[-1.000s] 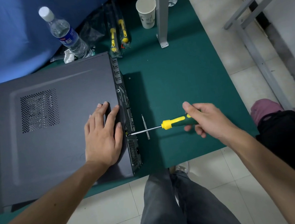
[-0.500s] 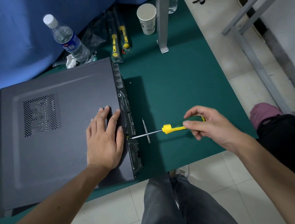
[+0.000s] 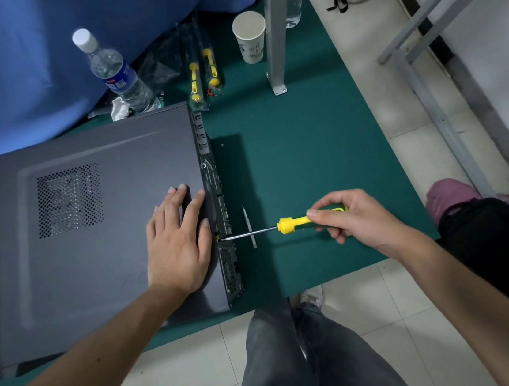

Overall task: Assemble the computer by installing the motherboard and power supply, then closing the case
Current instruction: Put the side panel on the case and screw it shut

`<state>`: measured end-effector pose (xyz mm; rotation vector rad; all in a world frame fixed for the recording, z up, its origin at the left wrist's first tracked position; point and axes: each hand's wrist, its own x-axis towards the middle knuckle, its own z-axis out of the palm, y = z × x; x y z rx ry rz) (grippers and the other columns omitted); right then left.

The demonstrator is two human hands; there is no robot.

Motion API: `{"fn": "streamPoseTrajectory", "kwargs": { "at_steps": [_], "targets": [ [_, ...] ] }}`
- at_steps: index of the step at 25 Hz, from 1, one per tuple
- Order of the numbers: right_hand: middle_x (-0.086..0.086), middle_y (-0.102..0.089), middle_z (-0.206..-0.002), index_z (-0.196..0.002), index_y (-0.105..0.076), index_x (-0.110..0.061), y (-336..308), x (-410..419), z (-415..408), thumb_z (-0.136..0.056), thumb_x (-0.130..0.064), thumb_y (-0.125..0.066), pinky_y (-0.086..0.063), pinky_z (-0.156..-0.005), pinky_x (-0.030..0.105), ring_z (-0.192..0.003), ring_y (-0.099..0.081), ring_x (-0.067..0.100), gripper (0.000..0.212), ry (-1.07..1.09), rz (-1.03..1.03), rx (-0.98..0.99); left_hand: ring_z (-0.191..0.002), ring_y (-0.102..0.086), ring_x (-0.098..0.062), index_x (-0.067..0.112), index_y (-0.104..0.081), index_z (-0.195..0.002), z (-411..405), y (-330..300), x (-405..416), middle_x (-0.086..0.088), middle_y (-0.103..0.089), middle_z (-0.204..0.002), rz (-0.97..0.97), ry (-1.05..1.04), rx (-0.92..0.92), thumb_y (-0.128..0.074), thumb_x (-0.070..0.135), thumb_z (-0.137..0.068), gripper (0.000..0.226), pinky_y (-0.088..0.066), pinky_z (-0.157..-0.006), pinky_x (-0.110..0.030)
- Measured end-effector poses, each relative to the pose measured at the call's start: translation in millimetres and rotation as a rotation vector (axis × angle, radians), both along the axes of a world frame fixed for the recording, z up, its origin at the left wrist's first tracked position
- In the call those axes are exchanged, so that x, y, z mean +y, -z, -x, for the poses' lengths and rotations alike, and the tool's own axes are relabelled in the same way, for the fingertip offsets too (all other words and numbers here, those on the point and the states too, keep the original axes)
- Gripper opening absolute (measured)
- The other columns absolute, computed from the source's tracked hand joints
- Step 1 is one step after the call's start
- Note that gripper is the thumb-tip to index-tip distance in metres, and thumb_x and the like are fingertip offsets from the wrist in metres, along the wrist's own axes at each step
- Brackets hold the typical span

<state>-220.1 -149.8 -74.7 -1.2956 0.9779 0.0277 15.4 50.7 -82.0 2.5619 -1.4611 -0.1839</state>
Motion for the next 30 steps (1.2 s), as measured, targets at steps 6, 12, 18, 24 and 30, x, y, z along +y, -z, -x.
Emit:
{"fn": "streamPoseTrajectory", "kwargs": {
  "at_steps": [6,12,18,24,30],
  "targets": [
    [0.000,-0.066,-0.072,-0.085,-0.074,-0.021,5,-11,5,-0.077,-0.032,-0.081,-0.052,-0.058,0.024,-0.059,-0.058,0.014,0.015,0.247,0.048,-0.112,-0.143,-0.031,-0.032,0.016,-0.047,-0.143,2,-1,-1,-0.015,-0.040,-0.150,-0.017,0.000,0.006,-0.031,0.036,-0.100,0.051,-0.027,-0.114,-0.050],
    [0.012,-0.073,-0.087,-0.102,-0.068,-0.009,18,-22,-21,-0.074,-0.032,-0.077,-0.057,-0.067,0.027,-0.069,-0.066,0.016,0.038,0.439,-0.474,-0.049,-0.119,-0.043,-0.030,0.022,-0.050,-0.132,-47,-13,-39,-0.008,-0.044,-0.127,0.008,-0.031,0.046,-0.037,0.045,-0.096,0.045,-0.031,-0.098,-0.045],
    [0.004,-0.061,-0.072,-0.078,-0.057,-0.015,43,-33,-147,-0.083,-0.002,-0.062,-0.047,-0.053,0.024,-0.051,-0.059,0.012,0.015,0.255,-0.144,0.116,-0.148,-0.016,-0.027,0.028,-0.031,-0.153,-131,0,-116,-0.008,-0.028,-0.157,-0.042,-0.243,0.061,-0.032,0.049,-0.103,0.054,-0.006,-0.119,-0.052],
    [0.011,-0.067,-0.072,-0.081,-0.064,-0.009,100,-50,-244,-0.079,-0.017,-0.074,-0.054,-0.050,0.031,-0.056,-0.068,0.023,0.013,0.195,0.330,0.284,-0.139,-0.030,-0.026,0.025,-0.046,-0.140,-136,12,-116,-0.008,-0.048,-0.137,-0.040,-0.241,-0.040,-0.025,0.055,-0.098,0.056,-0.011,-0.118,-0.054],
    [0.002,-0.045,-0.054,-0.064,-0.049,-0.008,134,-47,-269,-0.086,-0.014,-0.063,-0.031,-0.048,0.032,-0.059,-0.044,0.031,0.027,0.084,0.566,0.424,-0.137,-0.033,-0.027,0.024,-0.049,-0.136,-140,17,-117,-0.008,-0.050,-0.135,-0.024,-0.228,-0.057,-0.025,0.056,-0.096,0.056,-0.012,-0.117,-0.052]
  ]
}}
